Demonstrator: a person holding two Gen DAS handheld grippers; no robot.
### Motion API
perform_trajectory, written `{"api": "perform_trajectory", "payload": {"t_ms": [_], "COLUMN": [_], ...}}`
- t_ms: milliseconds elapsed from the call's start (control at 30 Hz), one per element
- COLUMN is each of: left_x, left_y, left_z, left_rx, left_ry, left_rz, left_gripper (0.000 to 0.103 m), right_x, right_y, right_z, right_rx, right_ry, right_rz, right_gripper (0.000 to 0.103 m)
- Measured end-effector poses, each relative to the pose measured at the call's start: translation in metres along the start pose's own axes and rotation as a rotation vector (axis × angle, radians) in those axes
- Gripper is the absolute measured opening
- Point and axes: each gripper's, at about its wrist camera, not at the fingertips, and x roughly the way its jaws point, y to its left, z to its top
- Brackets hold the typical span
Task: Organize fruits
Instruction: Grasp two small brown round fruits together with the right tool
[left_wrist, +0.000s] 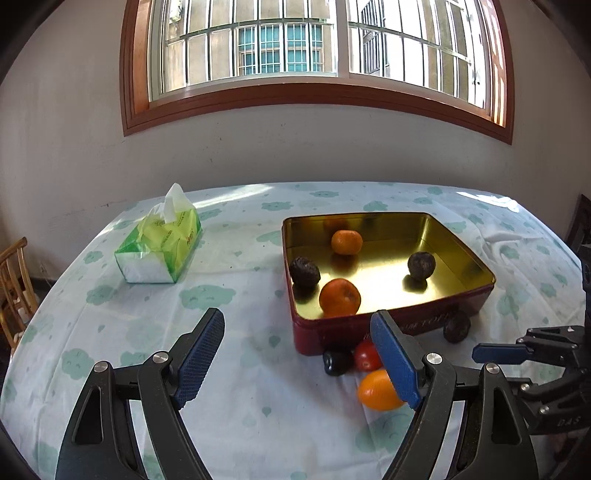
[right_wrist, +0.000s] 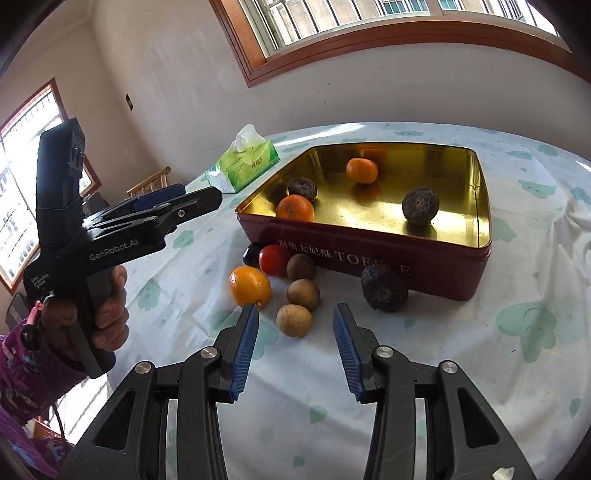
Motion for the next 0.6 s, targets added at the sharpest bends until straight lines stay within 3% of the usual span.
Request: {"api": "perform_trajectory", "payload": {"t_ms": [233, 400, 600], "left_x": [-0.026, -0.03, -0.021], "left_y": [0.018, 0.011, -0.021], "left_z": [-0.039, -0.044, -0.039], "left_rx": [-0.075, -0.079, -0.026], "left_ry": [0.071, 0.079, 0.104], "left_rz": [-0.004, -0.021, -0.094], "left_gripper": [0.082, 0.082, 0.081], "right_x": [0.036, 0.053, -0.002], "right_y": [0.006, 0.008, -0.014], "right_z": [0.014, 0.019, -0.006], "right_rx": [-0.011, -0.021, 0.101], "right_ry": [0.063, 0.123, 0.003], "right_rz": [-0.05, -0.09, -0.137], "right_gripper": [0.039, 0.023, 0.023]}}
